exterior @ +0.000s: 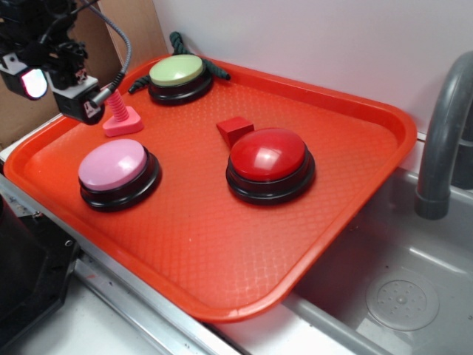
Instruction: Push the pink button.
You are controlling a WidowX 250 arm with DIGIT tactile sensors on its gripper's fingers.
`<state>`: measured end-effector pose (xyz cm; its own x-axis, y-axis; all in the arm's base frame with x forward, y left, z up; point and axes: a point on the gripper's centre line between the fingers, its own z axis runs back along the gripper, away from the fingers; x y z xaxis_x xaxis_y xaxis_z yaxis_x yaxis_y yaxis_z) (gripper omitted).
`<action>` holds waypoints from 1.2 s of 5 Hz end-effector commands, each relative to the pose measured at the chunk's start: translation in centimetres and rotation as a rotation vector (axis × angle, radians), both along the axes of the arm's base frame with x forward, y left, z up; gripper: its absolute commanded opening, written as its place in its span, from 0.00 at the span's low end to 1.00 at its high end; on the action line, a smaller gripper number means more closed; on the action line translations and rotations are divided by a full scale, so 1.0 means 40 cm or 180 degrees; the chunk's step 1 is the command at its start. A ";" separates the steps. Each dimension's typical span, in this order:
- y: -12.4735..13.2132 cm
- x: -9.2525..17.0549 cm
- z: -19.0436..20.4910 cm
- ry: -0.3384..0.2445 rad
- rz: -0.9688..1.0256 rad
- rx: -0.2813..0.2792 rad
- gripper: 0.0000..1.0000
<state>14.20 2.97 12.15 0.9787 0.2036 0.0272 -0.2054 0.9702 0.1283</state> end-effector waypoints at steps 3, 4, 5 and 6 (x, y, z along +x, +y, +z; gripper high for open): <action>0.029 0.016 0.054 -0.0189 -0.0011 -0.0086 1.00; 0.028 0.015 0.060 -0.0174 0.0005 -0.0098 1.00; 0.026 0.012 0.070 -0.0168 0.0002 -0.0140 1.00; 0.025 0.008 0.077 -0.0194 0.0003 -0.0160 1.00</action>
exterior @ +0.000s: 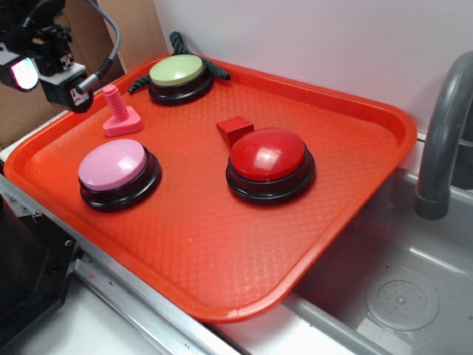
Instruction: Push the pink button.
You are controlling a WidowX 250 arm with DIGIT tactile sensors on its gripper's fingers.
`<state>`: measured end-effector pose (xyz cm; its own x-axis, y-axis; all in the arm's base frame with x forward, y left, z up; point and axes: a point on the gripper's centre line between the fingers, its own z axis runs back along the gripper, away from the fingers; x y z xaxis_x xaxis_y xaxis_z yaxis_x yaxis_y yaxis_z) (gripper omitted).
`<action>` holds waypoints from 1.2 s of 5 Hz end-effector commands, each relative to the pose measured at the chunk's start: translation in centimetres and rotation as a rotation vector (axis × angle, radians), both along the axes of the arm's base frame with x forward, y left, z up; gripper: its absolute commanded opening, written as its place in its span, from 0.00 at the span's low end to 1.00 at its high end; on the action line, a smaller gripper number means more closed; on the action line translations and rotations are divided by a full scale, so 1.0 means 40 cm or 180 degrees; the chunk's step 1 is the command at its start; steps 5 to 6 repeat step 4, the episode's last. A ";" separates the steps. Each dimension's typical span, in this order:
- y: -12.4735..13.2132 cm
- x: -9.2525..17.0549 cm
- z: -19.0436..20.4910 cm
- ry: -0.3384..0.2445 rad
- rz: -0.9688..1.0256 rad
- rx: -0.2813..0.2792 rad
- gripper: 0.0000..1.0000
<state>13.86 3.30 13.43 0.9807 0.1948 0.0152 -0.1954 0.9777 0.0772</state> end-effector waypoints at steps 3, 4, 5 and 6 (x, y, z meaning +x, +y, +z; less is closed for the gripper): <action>0.002 -0.001 0.078 -0.0274 0.0046 0.0020 1.00; -0.007 -0.014 0.106 -0.0295 0.0004 0.0005 1.00; -0.007 -0.014 0.106 -0.0295 0.0004 0.0005 1.00; -0.007 -0.014 0.106 -0.0295 0.0004 0.0005 1.00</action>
